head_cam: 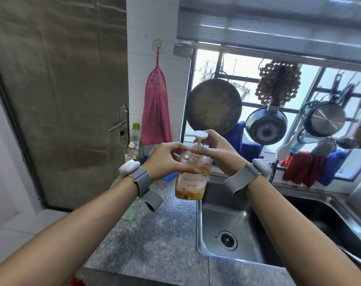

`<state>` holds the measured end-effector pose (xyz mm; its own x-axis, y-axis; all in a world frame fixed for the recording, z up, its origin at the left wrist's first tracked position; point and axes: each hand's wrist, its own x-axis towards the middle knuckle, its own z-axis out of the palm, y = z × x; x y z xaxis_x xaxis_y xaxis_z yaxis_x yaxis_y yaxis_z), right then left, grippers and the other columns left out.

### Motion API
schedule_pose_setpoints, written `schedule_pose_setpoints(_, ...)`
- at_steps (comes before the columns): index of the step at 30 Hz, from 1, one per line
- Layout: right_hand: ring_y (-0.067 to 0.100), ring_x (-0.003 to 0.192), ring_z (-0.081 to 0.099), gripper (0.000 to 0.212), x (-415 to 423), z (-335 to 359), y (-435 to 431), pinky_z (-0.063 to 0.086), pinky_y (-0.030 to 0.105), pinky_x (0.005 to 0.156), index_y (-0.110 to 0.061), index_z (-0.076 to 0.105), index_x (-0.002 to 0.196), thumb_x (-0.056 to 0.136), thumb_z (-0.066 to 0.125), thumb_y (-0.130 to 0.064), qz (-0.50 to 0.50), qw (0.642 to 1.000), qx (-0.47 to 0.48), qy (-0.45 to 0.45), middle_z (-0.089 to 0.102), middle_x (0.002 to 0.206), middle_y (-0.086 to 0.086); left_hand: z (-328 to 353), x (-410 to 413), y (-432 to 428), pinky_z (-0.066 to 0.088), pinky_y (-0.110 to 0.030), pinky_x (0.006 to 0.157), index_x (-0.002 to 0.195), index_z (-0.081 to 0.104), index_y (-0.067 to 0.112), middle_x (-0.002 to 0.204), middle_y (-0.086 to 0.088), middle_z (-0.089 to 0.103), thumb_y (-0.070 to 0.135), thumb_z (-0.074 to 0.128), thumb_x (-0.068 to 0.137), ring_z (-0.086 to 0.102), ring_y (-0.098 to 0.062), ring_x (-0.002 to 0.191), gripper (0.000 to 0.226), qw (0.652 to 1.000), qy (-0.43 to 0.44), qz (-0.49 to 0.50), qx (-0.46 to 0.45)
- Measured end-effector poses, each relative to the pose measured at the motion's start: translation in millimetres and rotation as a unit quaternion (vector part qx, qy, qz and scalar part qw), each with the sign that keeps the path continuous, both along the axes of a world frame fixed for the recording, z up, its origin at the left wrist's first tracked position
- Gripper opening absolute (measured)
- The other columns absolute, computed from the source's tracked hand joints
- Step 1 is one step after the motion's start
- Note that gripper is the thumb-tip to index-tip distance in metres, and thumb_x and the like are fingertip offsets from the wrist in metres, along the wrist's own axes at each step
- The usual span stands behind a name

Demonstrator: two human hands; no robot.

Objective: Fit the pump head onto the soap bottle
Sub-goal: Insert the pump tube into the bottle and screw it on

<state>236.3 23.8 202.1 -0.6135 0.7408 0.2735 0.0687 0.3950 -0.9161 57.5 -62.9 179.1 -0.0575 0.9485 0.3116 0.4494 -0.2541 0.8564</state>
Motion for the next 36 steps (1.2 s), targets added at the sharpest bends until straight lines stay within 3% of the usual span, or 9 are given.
schedule_pose_setpoints(3,0.021,0.126,0.06,0.053,12.6,11.3,7.0,0.052,0.034,0.102,-0.006,0.054,0.135,0.084,0.069,-0.007,0.097,0.994,-0.054,-0.002,0.065,0.131,0.006,2.0,-2.3,1.5,0.055,-0.015,0.062,0.111,0.072,0.013,0.09,0.004,0.074,0.021,0.098,0.056,0.066,0.002,0.068,0.061,1.0,-0.005,0.005,-0.004)
schedule_pose_setpoints(7,0.04,0.119,0.063,0.057,15.7,21.2,6.4,0.051,0.048,0.105,0.013,0.062,0.12,0.073,0.08,-0.015,0.1,0.993,-0.052,-0.024,0.064,0.127,0.029,2.2,-3.8,3.2,0.054,-0.013,0.059,0.111,0.072,0.009,0.09,0.0,0.074,0.016,0.097,0.059,0.066,0.008,0.065,0.058,1.0,-0.008,-0.008,-0.004)
schedule_pose_setpoints(12,0.007,0.076,0.064,0.053,-2.5,13.2,-9.7,0.056,0.034,0.082,0.009,0.059,0.094,0.066,0.088,-0.025,-0.069,0.989,0.102,-0.081,0.067,0.086,0.013,-1.2,-2.7,3.0,0.055,-0.016,0.062,0.109,0.073,0.011,0.092,-0.002,0.077,0.02,0.098,0.059,0.069,0.001,0.069,0.057,1.0,0.004,-0.017,-0.005)
schedule_pose_setpoints(17,0.02,0.111,0.064,0.043,6.3,11.1,-6.7,0.054,0.033,0.097,-0.022,0.063,0.114,0.076,0.081,-0.029,-0.009,0.995,0.051,-0.081,0.065,0.12,0.017,-3.6,-4.0,3.4,0.056,-0.02,0.062,0.111,0.072,0.009,0.092,-0.003,0.077,0.017,0.097,0.059,0.069,-0.001,0.069,0.058,1.0,-0.009,-0.019,-0.008)
schedule_pose_setpoints(20,0.021,0.124,0.062,0.036,18.7,17.8,-4.4,0.053,0.026,0.097,-0.001,0.065,0.122,0.086,0.066,0.001,0.082,0.995,-0.013,-0.049,0.066,0.131,0.016,-4.7,-5.8,4.4,0.056,-0.018,0.062,0.113,0.072,0.01,0.093,-0.001,0.076,0.018,0.098,0.058,0.068,0.002,0.068,0.062,1.0,-0.01,-0.014,-0.009)
schedule_pose_setpoints(25,0.031,0.11,0.069,0.027,16.5,17.0,-8.6,0.056,0.039,0.099,-0.005,0.073,0.108,0.08,0.074,-0.003,0.034,0.998,0.023,-0.039,0.073,0.116,0.019,-4.6,-4.3,3.0,0.056,-0.019,0.066,0.114,0.072,0.012,0.093,0.003,0.076,0.021,0.098,0.058,0.069,0.003,0.071,0.062,1.0,0.004,-0.014,-0.005)
schedule_pose_setpoints(28,0.009,0.09,0.073,0.024,11.0,13.1,-15.9,0.058,0.023,0.084,-0.008,0.075,0.102,0.079,0.077,-0.006,0.006,0.999,0.043,-0.032,0.076,0.093,-0.005,-6.0,-2.4,2.9,0.056,-0.019,0.066,0.113,0.072,0.012,0.094,0.001,0.076,0.022,0.098,0.058,0.069,0.0,0.072,0.062,1.0,0.005,-0.009,-0.005)
schedule_pose_setpoints(31,0.005,0.087,0.069,0.021,5.9,4.4,-20.4,0.056,0.029,0.091,-0.013,0.078,0.099,0.079,0.079,-0.019,-0.044,0.993,0.102,-0.05,0.071,0.08,-0.019,-11.0,-1.8,3.8,0.057,-0.022,0.067,0.112,0.073,0.011,0.096,-0.002,0.077,0.02,0.098,0.058,0.069,-0.002,0.073,0.06,1.0,-0.001,-0.003,0.0)
schedule_pose_setpoints(36,0.007,0.084,0.06,0.026,1.7,-13.5,-23.4,0.05,0.041,0.099,-0.015,0.078,0.098,0.076,0.081,-0.027,-0.116,0.981,0.151,-0.046,0.058,0.086,-0.007,-18.5,-3.7,4.2,0.063,-0.036,0.082,0.111,0.074,0.014,0.102,-0.004,0.078,0.025,0.099,0.054,0.075,-0.022,0.091,0.064,1.0,0.0,0.016,0.005)
